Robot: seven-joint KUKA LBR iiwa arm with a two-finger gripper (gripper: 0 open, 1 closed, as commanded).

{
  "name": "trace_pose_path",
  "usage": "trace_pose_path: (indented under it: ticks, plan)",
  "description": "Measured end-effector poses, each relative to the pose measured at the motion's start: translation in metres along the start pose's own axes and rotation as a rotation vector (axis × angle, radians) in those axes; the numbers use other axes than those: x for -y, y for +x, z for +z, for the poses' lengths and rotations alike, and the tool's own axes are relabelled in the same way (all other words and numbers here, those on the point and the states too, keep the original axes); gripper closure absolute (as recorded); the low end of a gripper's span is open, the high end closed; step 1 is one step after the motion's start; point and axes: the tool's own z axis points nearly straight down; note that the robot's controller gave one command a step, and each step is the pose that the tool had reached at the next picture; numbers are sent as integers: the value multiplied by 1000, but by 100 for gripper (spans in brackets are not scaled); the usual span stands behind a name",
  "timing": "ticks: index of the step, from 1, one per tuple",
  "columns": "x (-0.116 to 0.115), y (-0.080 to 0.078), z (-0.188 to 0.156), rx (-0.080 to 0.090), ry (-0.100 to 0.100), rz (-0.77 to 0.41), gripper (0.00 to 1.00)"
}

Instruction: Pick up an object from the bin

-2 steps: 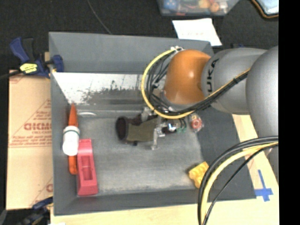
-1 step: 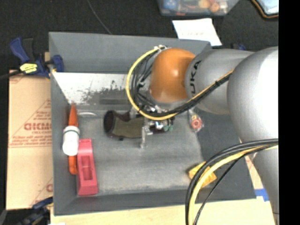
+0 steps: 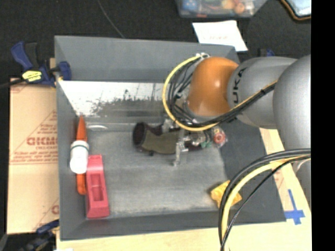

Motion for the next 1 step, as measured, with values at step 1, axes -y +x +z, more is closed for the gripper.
trace_pose_path:
  ticks: [1]
  plan:
    - [-36, 17, -3, -2, -5, -566, 0]
